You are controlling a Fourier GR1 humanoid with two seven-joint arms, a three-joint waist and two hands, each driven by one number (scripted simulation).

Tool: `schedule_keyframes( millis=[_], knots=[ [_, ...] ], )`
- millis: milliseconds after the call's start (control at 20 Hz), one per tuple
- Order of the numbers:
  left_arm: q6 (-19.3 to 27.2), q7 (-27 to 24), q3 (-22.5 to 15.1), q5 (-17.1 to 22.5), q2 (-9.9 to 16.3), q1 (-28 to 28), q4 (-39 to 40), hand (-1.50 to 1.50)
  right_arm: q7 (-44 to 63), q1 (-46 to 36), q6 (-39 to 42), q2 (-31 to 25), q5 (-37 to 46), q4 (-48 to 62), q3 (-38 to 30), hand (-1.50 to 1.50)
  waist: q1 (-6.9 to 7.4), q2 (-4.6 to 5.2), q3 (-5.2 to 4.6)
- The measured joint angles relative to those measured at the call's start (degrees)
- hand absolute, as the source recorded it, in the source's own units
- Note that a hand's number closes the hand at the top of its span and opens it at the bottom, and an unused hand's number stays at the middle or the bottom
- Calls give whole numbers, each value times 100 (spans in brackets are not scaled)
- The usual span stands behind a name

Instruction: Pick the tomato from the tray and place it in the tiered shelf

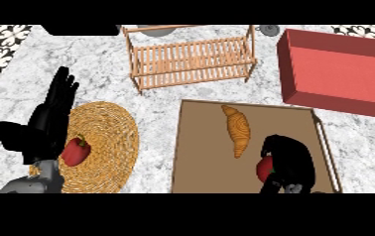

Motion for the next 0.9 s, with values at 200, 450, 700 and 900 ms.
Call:
schedule_keyframes(
  millis=[200,450,700,900],
  knots=[
    [-23,36,-15,-10,-32,-49,-19,0,188,-469,277,542,515,199,595,150,39,3,-34],
    [-40,59,-100,-60,-73,-161,32,0,478,-1164,279,1330,523,614,1519,150,169,27,-29],
    [-57,94,-63,-46,-87,-311,155,0,868,-1871,-332,1724,-287,729,2169,150,194,56,26],
    [-46,44,-48,-74,-97,-234,121,0,1102,-2382,-853,1814,-546,360,2347,150,178,42,38]
  ],
)
